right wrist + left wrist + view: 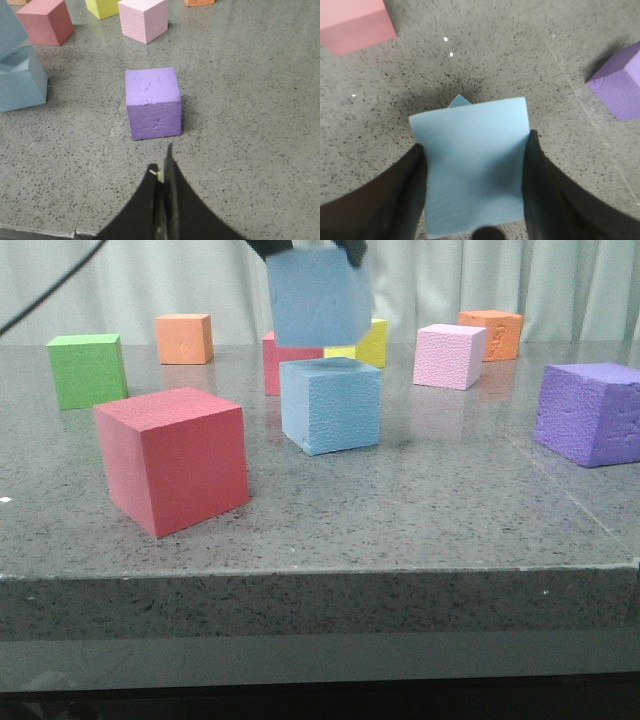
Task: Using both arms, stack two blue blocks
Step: 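Place the held cube on top of the first light-blue cube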
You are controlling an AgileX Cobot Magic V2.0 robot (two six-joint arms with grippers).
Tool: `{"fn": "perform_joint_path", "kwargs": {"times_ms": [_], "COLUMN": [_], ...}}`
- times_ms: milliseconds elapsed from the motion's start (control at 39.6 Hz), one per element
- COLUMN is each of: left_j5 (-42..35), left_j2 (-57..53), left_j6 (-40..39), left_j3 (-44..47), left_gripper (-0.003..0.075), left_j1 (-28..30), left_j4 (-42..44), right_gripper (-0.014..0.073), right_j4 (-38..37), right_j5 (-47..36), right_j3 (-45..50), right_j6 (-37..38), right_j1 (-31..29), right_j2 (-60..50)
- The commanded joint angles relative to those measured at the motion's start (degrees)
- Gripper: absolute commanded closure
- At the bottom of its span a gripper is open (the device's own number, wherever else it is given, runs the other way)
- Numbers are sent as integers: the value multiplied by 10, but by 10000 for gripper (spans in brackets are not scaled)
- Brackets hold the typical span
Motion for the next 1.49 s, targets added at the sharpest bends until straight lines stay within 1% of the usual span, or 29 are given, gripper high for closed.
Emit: {"fn": "perform_joint_path", "kwargs": {"times_ms": [0, 202, 253, 303, 354, 404, 480, 556, 606, 758, 985, 1036, 1086, 1137, 1288, 1364, 1414, 1465], "left_j5": [6, 6, 6, 5, 5, 5, 5, 5, 5, 8, 9, 9, 9, 9, 9, 9, 9, 9], "left_j2": [-22, -18, -18, -18, -18, -18, -18, -18, -18, -18, -18, -18, -18, -18, -19, -20, -22, -26], "left_j6": [1, 1, 1, 1, 1, 1, 1, 1, 1, 1, 1, 1, 1, 1, 1, 11, 22, 26], "left_j3": [-19, -19, -19, -19, -19, -19, -19, -19, -19, -28, -87, -95, -97, -97, -97, -97, -97, -97], "left_gripper": [489, 486, 466, 417, 351, 267, 179, 132, 120, 119, 124, 148, 198, 270, 549, 672, 739, 741], "left_j1": [-4, -4, -4, -4, -4, -4, -4, -4, -4, -4, -4, -4, -4, -4, -4, -4, -3, -3], "left_j4": [-8, -8, -8, -8, -8, -8, -8, -8, -8, -8, -1, -1, -1, -1, -1, 0, 0, 1], "right_gripper": [660, 660, 660, 660, 660, 660, 660, 660, 660, 660, 660, 660, 660, 660, 660, 660, 660, 660], "right_j4": [-2, -2, -2, -2, -2, -2, -2, -2, -2, -2, -2, -2, -2, -2, -2, -2, -2, -2], "right_j5": [-42, -41, -41, -41, -41, -41, -41, -41, -41, -41, -41, -41, -41, -41, -41, -41, -41, -41], "right_j3": [-14, -14, -14, -14, -14, -14, -14, -14, -14, -14, -14, -14, -14, -14, -14, -14, -14, -14], "right_j6": [-6, -6, -6, -6, -6, -6, -6, -6, -6, -6, -6, -6, -6, -6, -6, -6, -6, -6], "right_j1": [-3, -3, -3, -3, -3, -3, -3, -3, -3, -3, -3, -3, -3, -3, -3, -3, -3, -3], "right_j2": [1, 1, 1, 1, 1, 1, 1, 1, 1, 1, 1, 1, 1, 1, 1, 1, 1, 1]}}
